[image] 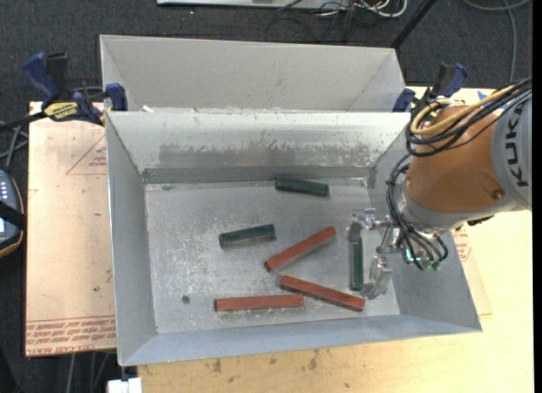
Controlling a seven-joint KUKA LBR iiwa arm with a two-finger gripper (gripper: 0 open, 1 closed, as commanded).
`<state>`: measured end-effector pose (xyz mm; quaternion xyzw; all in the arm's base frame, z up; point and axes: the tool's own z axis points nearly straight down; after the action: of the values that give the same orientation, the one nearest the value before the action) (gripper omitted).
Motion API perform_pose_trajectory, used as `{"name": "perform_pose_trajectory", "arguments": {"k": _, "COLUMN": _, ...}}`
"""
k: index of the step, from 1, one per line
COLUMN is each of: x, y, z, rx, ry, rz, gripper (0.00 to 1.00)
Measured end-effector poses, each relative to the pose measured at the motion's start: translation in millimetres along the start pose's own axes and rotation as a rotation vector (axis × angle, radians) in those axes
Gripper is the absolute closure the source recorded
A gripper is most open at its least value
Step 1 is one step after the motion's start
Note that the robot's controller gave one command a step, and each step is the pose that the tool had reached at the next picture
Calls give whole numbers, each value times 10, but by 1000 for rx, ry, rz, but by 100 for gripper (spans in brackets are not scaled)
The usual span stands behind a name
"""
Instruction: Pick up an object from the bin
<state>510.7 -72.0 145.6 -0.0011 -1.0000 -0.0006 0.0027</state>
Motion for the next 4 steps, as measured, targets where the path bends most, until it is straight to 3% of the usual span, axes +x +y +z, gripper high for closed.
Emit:
{"name": "perform_pose_trajectory", "arguments": {"k": 1, "x": -16, "y": 1, "z": -24, "rx": 1, "ry": -6, "rz": -2, "gripper": 0}}
{"name": "perform_pose_trajectory", "arguments": {"k": 2, "x": 248, "y": 121, "z": 762, "rx": 1, "ry": -5, "rz": -17, "gripper": 100}}
{"name": "perform_pose_trajectory", "arguments": {"k": 4, "x": 249, "y": 146, "z": 761, "rx": 1, "ry": -6, "rz": -71, "gripper": 100}}
